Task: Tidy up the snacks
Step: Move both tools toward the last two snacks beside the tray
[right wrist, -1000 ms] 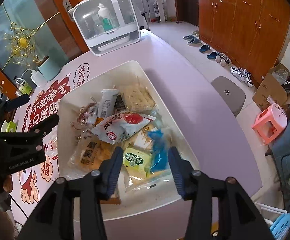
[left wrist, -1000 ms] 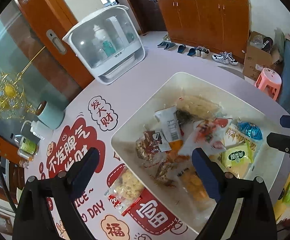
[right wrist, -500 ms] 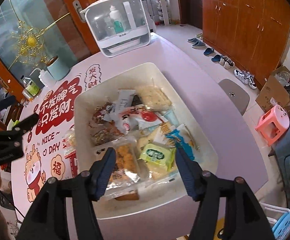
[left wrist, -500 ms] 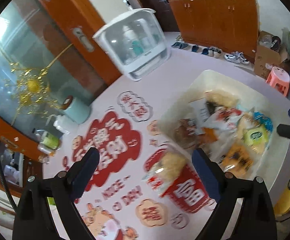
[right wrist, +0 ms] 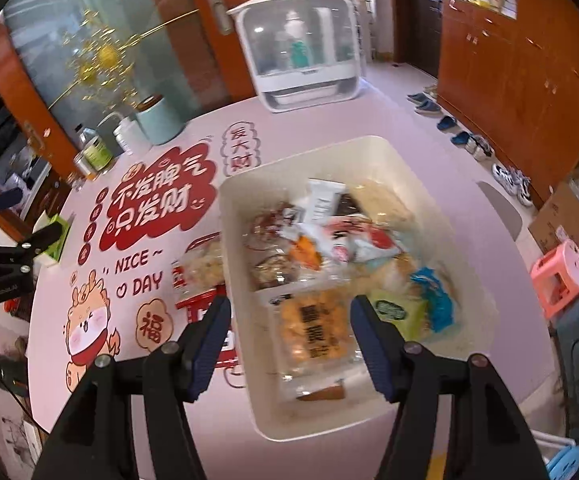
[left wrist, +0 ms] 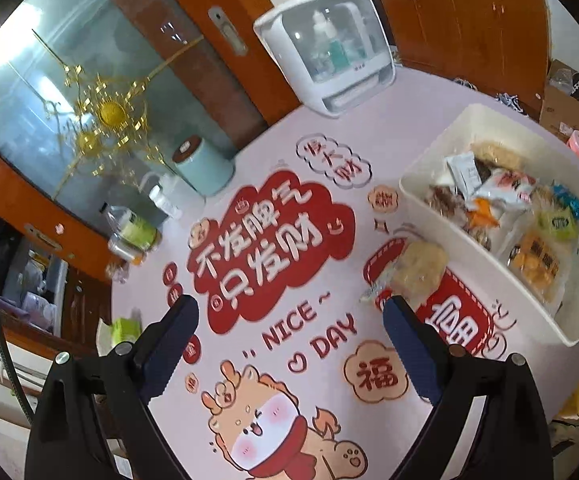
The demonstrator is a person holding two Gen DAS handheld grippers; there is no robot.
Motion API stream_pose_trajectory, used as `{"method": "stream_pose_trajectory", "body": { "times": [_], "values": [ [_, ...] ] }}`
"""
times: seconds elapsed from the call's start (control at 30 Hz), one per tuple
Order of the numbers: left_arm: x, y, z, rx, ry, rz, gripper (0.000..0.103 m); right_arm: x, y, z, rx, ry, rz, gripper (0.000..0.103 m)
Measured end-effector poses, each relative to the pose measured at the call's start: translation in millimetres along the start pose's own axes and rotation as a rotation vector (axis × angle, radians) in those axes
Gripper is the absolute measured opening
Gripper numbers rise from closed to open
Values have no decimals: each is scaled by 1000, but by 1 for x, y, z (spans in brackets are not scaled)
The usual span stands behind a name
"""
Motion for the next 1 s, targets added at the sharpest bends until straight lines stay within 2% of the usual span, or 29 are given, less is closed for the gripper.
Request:
{"method": "stream_pose_trajectory", "body": {
  "times": [0.17,0.3,0.47,0.6,0.73,0.87,0.9,1.0],
  "values": [
    [-2,-17,14,12,-27,61,93,35,-6,17,23,0,-58,63],
    [2,-18,24,-12,-58,175,93,54,-5,30,34,15,-49,63],
    [10,-7,39,-112,-67,361,93,65,5,53,58,103,80,63],
    [2,-8,65,-150,-176,427,93,71,11,85,89,150,219,63],
    [-21,-22,89,-181,-246,434,93,69,9,118,93,173,378,63],
    [-42,-38,117,-174,-330,373,93,55,3,149,86,167,570,67],
    [-46,-40,125,-165,-346,351,93,50,1,157,75,148,615,71],
    [-61,-47,144,-140,-388,293,93,40,-1,176,52,100,700,73]
  ]
}}
Point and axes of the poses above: each gripper's, at about its wrist camera, not at the fingertips, and z roughly the way its jaws point, x to its left, y to its top, the point moved 2 cm from there along z, roughly the way its jaws point, and after that the axes turned 14 degrees about y, right-handed, at the moved point
